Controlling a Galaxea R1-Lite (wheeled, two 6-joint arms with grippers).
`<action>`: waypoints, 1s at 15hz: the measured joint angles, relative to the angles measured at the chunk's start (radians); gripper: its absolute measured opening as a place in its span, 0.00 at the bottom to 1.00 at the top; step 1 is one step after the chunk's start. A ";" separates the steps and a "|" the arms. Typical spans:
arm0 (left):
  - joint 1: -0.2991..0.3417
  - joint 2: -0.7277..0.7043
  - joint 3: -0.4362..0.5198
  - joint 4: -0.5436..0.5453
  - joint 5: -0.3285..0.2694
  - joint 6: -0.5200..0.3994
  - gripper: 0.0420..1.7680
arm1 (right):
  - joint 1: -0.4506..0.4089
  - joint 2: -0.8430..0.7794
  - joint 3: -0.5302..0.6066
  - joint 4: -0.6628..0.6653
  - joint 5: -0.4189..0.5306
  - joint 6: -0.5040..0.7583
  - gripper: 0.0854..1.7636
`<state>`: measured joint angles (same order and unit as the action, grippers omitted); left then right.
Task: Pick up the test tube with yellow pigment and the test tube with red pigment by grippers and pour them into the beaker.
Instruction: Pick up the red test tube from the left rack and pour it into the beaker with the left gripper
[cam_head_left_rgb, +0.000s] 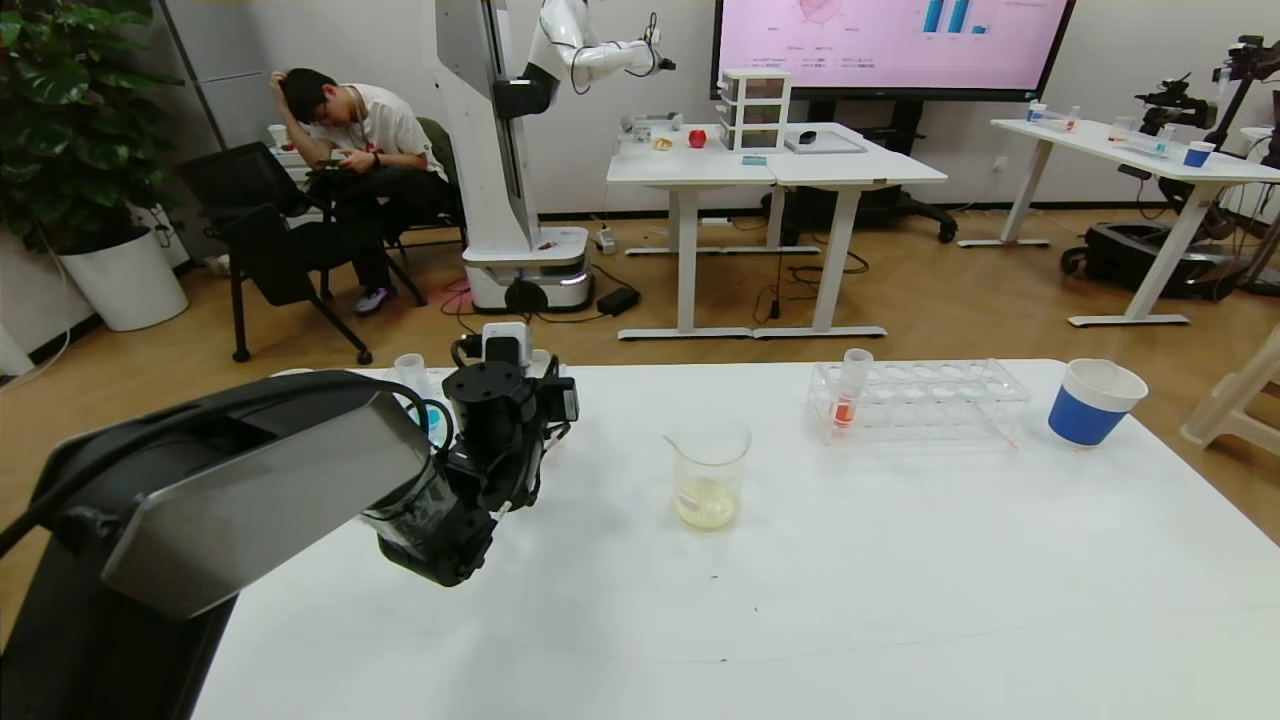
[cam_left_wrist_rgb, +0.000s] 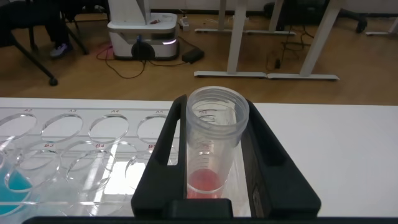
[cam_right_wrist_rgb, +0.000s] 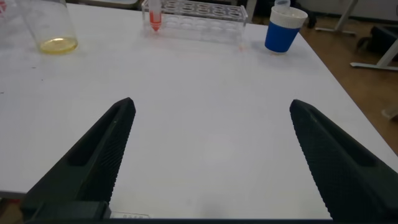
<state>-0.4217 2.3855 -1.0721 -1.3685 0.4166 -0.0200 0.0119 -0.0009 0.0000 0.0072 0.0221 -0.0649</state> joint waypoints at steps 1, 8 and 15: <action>0.000 0.000 0.000 0.001 -0.001 0.000 0.28 | -0.001 0.000 0.000 0.000 0.000 0.000 0.98; -0.003 -0.081 -0.044 0.120 -0.012 0.014 0.28 | 0.000 0.000 0.000 0.000 0.000 0.000 0.98; -0.007 -0.193 -0.091 0.227 -0.019 0.015 0.27 | 0.000 0.000 0.000 0.000 0.000 0.000 0.98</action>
<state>-0.4289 2.1921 -1.1628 -1.1415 0.3979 -0.0047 0.0119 -0.0009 0.0000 0.0072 0.0226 -0.0649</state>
